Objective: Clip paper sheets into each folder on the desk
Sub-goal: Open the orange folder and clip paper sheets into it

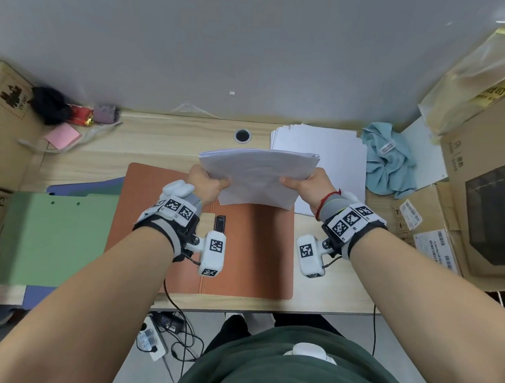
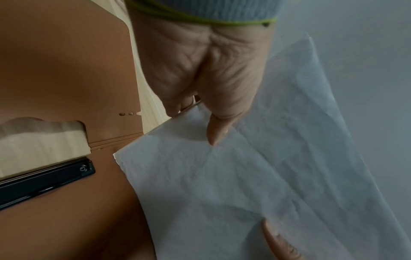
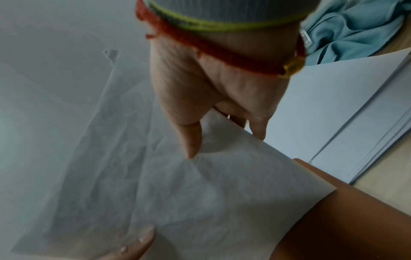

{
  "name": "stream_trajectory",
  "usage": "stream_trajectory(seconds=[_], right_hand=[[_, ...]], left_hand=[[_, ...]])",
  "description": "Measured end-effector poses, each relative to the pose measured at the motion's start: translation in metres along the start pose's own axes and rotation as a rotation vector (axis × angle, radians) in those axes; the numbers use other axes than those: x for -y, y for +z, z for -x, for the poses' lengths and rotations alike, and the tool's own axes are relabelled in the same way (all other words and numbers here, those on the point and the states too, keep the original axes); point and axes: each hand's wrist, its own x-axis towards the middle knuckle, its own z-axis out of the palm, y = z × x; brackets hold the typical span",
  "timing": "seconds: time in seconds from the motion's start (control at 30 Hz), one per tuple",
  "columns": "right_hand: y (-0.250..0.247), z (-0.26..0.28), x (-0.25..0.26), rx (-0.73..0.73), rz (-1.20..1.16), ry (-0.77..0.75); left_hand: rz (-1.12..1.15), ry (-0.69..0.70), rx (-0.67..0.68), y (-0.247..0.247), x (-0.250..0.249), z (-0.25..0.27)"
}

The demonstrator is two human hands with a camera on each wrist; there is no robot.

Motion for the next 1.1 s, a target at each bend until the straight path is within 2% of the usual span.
stream_trajectory(seconds=[0.13, 0.27, 0.37, 0.47, 0.63, 0.73, 0.83, 0.93, 1.03, 1.1], right_hand=[[-0.002, 0.0, -0.003, 0.011, 0.142, 0.056], [-0.007, 0.0, 0.0, -0.025, 0.257, 0.076], [-0.006, 0.002, 0.003, -0.032, 0.173, 0.061], [-0.005, 0.002, 0.0, 0.027, 0.094, 0.055], [-0.007, 0.011, -0.011, 0.174, 0.057, 0.184], [-0.003, 0.007, -0.035, 0.174, 0.171, 0.28], [-0.002, -0.002, -0.059, 0.112, 0.402, 0.348], [0.002, 0.0, -0.071, 0.118, 0.514, 0.387], [0.0, 0.001, -0.087, 0.097, 0.605, 0.425], [-0.003, 0.004, -0.092, 0.072, 0.656, 0.458]], left_hand=[[0.017, -0.029, 0.022, 0.005, 0.006, -0.002], [-0.137, -0.053, 0.042, 0.009, 0.019, -0.007], [-0.15, -0.048, 0.012, 0.012, 0.022, -0.012], [-0.192, -0.048, -0.016, 0.014, 0.02, -0.016], [-0.232, -0.058, -0.027, 0.021, 0.015, -0.017], [-0.168, -0.11, -0.043, 0.023, 0.024, -0.016], [-0.156, -0.108, 0.029, 0.022, 0.04, -0.013], [-0.169, -0.225, 0.096, 0.023, 0.069, -0.013], [-0.068, -0.355, 0.115, 0.022, 0.096, -0.015], [-0.156, -0.379, 0.092, 0.022, 0.114, -0.018]])
